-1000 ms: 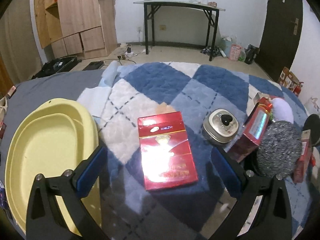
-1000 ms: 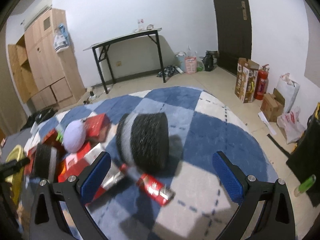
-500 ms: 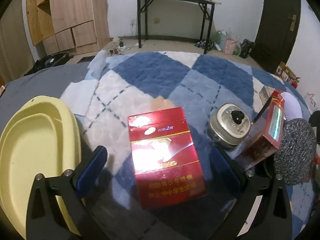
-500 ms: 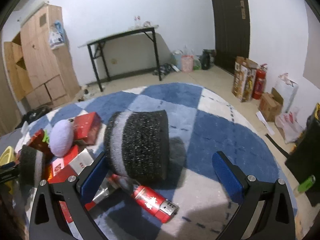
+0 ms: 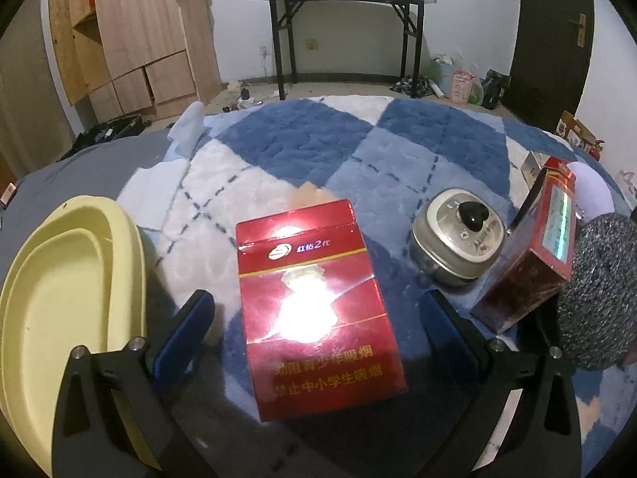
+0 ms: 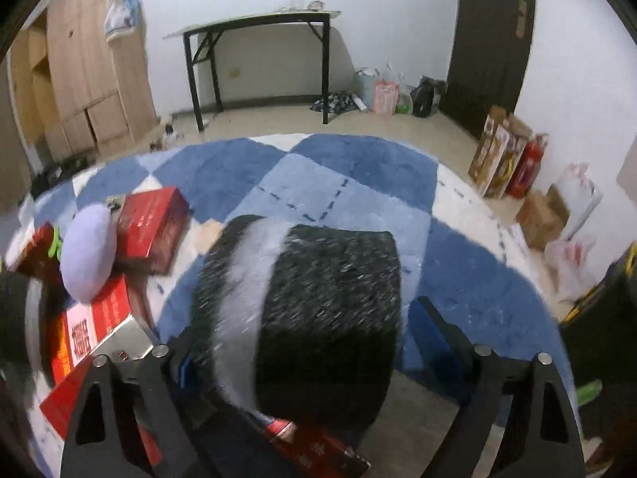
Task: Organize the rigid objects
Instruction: 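Grasp the red cigarette box with the left gripper while the right grasps the black foam cylinder, then carry both held objects to the yellow tray and release them there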
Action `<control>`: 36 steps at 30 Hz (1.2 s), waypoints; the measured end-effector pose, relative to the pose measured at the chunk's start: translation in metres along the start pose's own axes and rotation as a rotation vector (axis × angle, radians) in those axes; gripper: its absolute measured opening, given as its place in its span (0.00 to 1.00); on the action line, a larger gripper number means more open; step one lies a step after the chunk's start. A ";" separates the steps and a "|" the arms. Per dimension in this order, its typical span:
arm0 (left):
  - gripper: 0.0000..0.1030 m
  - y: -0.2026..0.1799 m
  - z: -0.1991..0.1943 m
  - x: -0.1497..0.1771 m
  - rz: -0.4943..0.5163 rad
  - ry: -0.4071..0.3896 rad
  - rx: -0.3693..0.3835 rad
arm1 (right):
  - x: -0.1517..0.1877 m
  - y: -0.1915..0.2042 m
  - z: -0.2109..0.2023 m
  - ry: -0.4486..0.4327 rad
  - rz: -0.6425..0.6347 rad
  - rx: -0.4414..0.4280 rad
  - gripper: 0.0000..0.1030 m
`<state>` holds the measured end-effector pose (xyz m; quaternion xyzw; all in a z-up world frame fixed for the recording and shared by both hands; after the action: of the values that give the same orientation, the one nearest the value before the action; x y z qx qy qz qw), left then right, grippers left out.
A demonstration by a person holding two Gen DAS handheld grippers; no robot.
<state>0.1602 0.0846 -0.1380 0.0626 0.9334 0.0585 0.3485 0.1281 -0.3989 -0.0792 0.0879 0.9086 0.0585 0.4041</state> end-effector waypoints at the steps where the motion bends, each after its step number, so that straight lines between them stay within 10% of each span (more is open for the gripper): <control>1: 0.87 0.001 -0.003 -0.001 -0.005 -0.015 -0.012 | -0.001 -0.001 0.001 -0.001 -0.005 0.001 0.69; 3: 0.60 -0.001 -0.006 -0.003 -0.009 -0.029 0.004 | -0.007 -0.007 0.002 -0.020 -0.002 -0.016 0.49; 9: 0.59 0.005 -0.008 -0.003 -0.037 -0.036 0.029 | -0.008 -0.012 0.005 -0.033 -0.013 -0.054 0.47; 20: 0.58 0.102 -0.104 -0.027 -0.068 -0.165 -0.170 | -0.010 -0.010 -0.099 -0.182 -0.065 -0.130 0.47; 29: 0.58 0.242 -0.142 0.025 -0.354 -0.126 -0.312 | 0.047 0.191 -0.201 -0.200 -0.440 -0.693 0.47; 36: 0.58 0.282 -0.095 0.075 -0.458 0.032 -0.309 | 0.085 0.319 -0.155 -0.066 -0.729 -0.782 0.47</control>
<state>0.0628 0.3679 -0.0721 -0.2051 0.9085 0.1208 0.3434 -0.0073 -0.0753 0.0188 -0.3886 0.7774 0.2458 0.4292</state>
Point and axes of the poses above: each gripper's, at about its wrist camera, not at the fingertips, and z roughly the way its jaws point, y to its left, x to its underside, the point moved 7 cm from there along z, roughly the way its jaws point, and after that the axes turned 11 degrees about z, right-handed, at the moved point
